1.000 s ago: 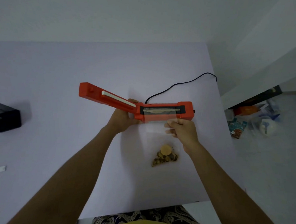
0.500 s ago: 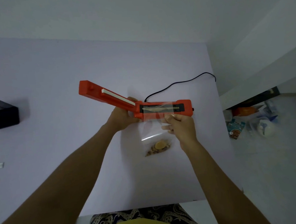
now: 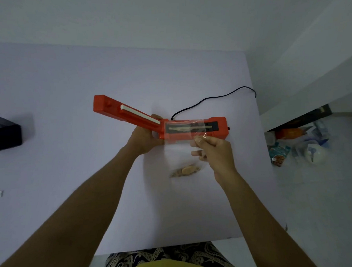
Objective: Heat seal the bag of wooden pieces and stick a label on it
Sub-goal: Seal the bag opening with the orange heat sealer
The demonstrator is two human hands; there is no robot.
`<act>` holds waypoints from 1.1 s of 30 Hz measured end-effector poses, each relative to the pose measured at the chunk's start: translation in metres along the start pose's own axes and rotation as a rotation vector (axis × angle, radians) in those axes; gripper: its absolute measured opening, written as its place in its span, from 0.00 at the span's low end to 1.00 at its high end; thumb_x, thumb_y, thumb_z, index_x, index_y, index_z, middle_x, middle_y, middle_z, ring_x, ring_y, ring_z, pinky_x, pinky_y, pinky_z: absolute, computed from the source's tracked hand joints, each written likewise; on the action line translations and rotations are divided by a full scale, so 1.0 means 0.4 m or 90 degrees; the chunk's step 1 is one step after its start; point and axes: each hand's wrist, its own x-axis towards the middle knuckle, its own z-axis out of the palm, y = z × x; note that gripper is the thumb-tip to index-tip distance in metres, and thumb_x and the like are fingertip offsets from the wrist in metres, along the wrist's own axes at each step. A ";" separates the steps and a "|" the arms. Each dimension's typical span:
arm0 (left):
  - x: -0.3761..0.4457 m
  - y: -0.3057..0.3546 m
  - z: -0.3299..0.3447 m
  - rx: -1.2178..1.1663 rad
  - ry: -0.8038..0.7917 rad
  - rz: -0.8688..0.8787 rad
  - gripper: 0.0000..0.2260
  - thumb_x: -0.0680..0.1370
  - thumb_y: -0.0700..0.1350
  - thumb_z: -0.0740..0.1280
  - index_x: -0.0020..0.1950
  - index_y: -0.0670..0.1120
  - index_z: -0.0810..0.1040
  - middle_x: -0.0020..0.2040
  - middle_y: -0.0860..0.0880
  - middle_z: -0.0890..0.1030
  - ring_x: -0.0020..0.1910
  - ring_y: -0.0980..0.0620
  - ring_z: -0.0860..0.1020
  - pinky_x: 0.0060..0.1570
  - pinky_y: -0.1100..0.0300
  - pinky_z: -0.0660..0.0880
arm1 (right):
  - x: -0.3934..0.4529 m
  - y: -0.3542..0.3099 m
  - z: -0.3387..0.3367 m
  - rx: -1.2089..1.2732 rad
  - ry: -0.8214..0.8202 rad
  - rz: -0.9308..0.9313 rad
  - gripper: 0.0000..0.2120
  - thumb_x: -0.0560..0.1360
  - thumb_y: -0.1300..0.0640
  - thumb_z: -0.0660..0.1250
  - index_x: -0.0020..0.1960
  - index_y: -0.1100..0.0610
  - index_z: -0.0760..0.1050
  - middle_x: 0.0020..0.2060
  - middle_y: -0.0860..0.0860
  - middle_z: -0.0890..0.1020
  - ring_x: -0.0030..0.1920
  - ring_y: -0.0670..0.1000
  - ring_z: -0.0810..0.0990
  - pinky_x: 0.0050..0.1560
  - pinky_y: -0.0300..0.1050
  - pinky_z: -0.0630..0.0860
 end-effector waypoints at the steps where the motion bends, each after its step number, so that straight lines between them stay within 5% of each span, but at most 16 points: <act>1: -0.001 0.002 0.000 0.004 0.000 0.003 0.23 0.68 0.51 0.77 0.59 0.48 0.74 0.53 0.50 0.81 0.53 0.53 0.80 0.55 0.52 0.79 | -0.003 0.001 -0.004 -0.001 0.000 0.000 0.07 0.77 0.57 0.67 0.52 0.57 0.82 0.42 0.49 0.87 0.38 0.50 0.86 0.40 0.40 0.80; 7: -0.012 0.012 0.006 0.019 -0.009 -0.027 0.25 0.69 0.51 0.76 0.62 0.46 0.74 0.58 0.46 0.80 0.57 0.49 0.79 0.59 0.48 0.77 | -0.015 0.010 -0.022 0.025 -0.007 0.005 0.06 0.78 0.57 0.67 0.51 0.54 0.82 0.44 0.48 0.87 0.41 0.50 0.86 0.45 0.43 0.81; 11: -0.051 0.015 0.026 0.106 -0.053 -0.205 0.34 0.72 0.45 0.73 0.73 0.42 0.60 0.64 0.46 0.74 0.60 0.46 0.75 0.60 0.50 0.74 | -0.017 0.010 -0.030 0.085 -0.007 0.019 0.04 0.77 0.57 0.68 0.49 0.52 0.81 0.44 0.50 0.87 0.43 0.51 0.86 0.47 0.44 0.80; 15: -0.098 0.036 0.011 0.122 -0.212 -0.270 0.20 0.73 0.35 0.68 0.64 0.44 0.70 0.63 0.43 0.75 0.59 0.46 0.75 0.59 0.52 0.75 | -0.012 0.003 -0.032 0.135 -0.010 0.030 0.05 0.76 0.58 0.69 0.51 0.54 0.82 0.46 0.52 0.87 0.45 0.51 0.86 0.45 0.43 0.78; 20: -0.129 0.120 0.009 0.022 -0.385 -0.229 0.22 0.74 0.37 0.68 0.67 0.49 0.73 0.65 0.52 0.73 0.62 0.52 0.73 0.64 0.55 0.71 | -0.009 -0.002 -0.026 0.175 -0.015 0.041 0.07 0.75 0.57 0.70 0.53 0.55 0.82 0.46 0.51 0.87 0.48 0.53 0.86 0.48 0.45 0.79; 23: -0.139 0.145 0.020 0.050 -0.343 -0.158 0.13 0.78 0.42 0.66 0.62 0.49 0.79 0.61 0.51 0.78 0.57 0.55 0.75 0.61 0.60 0.71 | -0.012 -0.005 -0.020 0.187 -0.026 0.039 0.08 0.75 0.58 0.70 0.54 0.56 0.81 0.47 0.52 0.86 0.47 0.52 0.86 0.48 0.44 0.79; 27: -0.171 0.153 0.010 -0.019 -0.276 -0.182 0.10 0.80 0.42 0.63 0.57 0.45 0.81 0.56 0.49 0.82 0.51 0.55 0.78 0.46 0.71 0.73 | -0.023 -0.013 -0.013 0.187 -0.050 0.021 0.08 0.74 0.62 0.71 0.53 0.57 0.81 0.46 0.54 0.86 0.46 0.51 0.86 0.49 0.44 0.80; 33: -0.239 0.140 -0.041 -0.110 -0.256 -0.252 0.09 0.80 0.43 0.64 0.56 0.42 0.81 0.52 0.43 0.84 0.50 0.46 0.82 0.48 0.59 0.79 | -0.051 -0.021 0.015 0.143 -0.139 -0.002 0.11 0.71 0.67 0.72 0.54 0.61 0.80 0.46 0.55 0.86 0.46 0.52 0.85 0.48 0.44 0.80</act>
